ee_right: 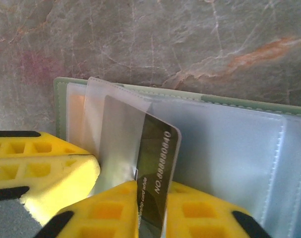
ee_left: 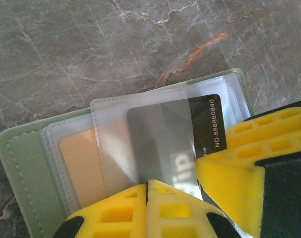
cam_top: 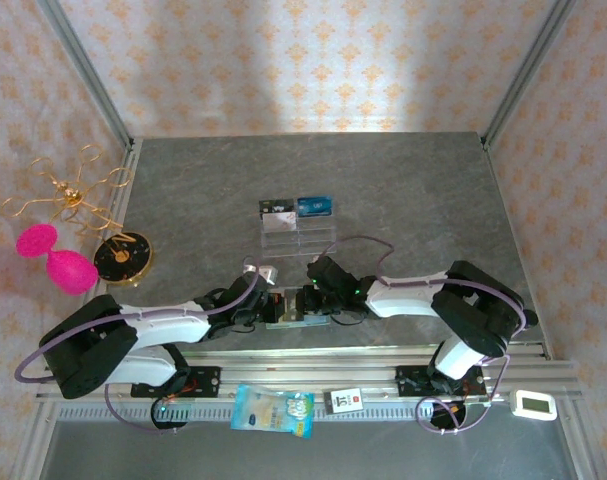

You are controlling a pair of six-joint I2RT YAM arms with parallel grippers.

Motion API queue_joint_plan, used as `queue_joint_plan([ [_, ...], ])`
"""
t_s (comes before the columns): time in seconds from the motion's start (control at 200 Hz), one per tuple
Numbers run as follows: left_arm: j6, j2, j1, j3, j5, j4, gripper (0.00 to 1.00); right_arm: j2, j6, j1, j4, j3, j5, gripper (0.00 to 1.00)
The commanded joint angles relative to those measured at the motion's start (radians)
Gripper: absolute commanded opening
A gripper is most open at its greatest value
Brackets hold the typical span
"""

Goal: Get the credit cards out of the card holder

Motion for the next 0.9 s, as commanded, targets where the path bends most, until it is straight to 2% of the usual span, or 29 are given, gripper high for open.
queue_joint_plan([
  [0.0,0.007,-0.001,-0.006,-0.020,-0.010,-0.055,0.00,-0.006,0.003,0.004,-0.043,-0.003,0.057,0.12],
  [0.445,0.014,0.000,-0.001,-0.032,0.003,-0.038,0.00,-0.101,0.037,-0.001,-0.051,-0.100,0.117,0.02],
  [0.766,0.005,-0.003,0.000,-0.031,0.008,-0.036,0.00,-0.108,0.023,-0.001,-0.028,-0.105,0.107,0.00],
  [0.896,0.010,-0.010,0.001,-0.023,0.002,-0.056,0.00,-0.131,0.041,0.000,-0.041,-0.120,0.142,0.00],
])
